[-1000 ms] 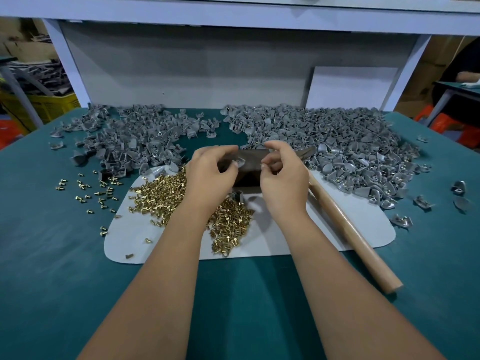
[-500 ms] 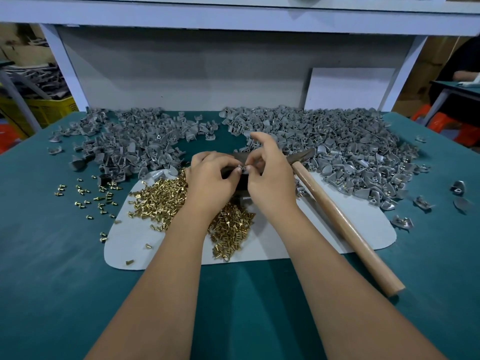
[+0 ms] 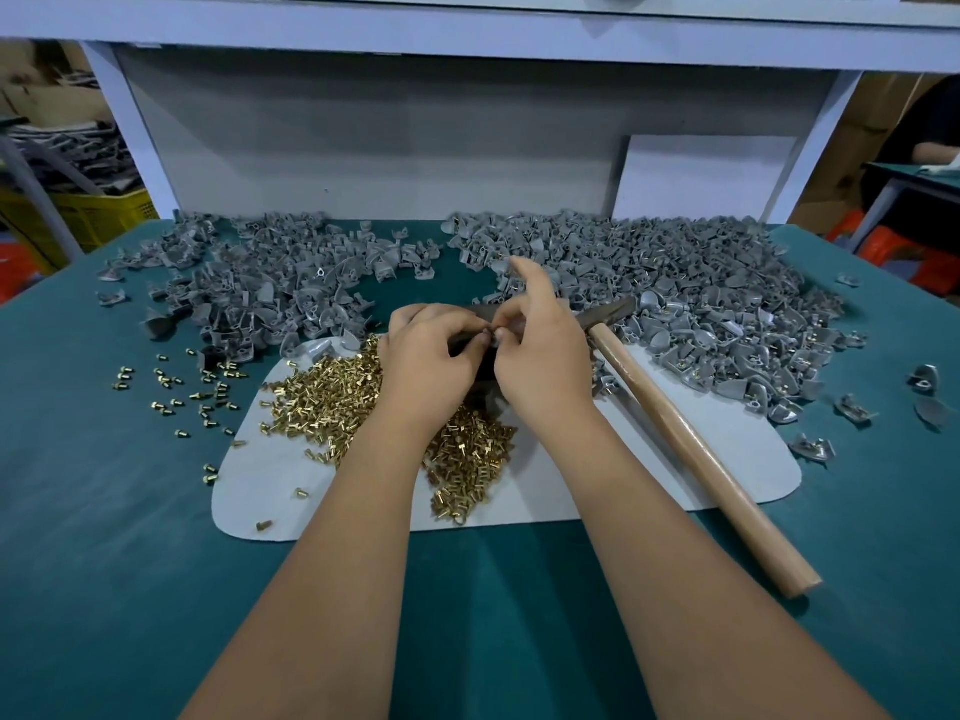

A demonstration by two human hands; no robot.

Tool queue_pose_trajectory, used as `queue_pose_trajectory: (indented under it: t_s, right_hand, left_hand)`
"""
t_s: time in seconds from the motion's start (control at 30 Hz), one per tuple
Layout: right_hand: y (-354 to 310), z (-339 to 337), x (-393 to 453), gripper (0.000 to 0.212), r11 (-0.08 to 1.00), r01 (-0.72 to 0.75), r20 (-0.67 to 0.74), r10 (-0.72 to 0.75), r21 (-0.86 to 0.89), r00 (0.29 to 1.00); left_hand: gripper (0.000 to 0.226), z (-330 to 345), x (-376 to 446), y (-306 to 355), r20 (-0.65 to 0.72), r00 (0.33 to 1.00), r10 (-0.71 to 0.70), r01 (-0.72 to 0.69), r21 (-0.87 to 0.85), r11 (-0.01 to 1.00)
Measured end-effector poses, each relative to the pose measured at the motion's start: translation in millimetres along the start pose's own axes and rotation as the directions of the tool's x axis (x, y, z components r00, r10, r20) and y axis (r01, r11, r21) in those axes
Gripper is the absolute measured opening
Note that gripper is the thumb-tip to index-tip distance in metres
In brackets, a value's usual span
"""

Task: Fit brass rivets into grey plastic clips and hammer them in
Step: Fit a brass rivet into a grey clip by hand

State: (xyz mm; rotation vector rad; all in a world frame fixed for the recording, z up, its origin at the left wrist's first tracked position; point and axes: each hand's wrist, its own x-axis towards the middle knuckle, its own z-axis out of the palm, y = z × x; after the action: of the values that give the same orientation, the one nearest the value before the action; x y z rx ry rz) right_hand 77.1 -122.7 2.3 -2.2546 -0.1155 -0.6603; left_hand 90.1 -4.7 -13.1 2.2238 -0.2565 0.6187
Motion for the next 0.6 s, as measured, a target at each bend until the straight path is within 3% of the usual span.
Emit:
queue_pose_trajectory:
  t_s: [0.2, 0.4, 0.6]
  right_hand:
    - [-0.6, -3.8, 3.7, 0.064, 0.999, -0.010, 0.022, 0.010, -0.042, 1.000]
    - [-4.5, -7.0, 3.1, 0.067, 0.924, 0.210, 0.075, -0.196, -0.321, 0.978]
    - [-0.4, -5.5, -2.3, 0.055, 0.918, 0.251, 0.048, -0.248, -0.307, 0.968]
  left_hand:
    - [0.010, 0.0, 0.5, -0.4, 0.005, 1.000, -0.019, 0.019, -0.009, 1.000]
    - [0.014, -0.3, 1.1, -0.3, 0.012, 1.000, -0.013, 0.013, 0.036, 0.999]
    - [0.013, -0.6, -1.1, 0.3, 0.032, 0.999, -0.038, 0.038, 0.008, 0.999]
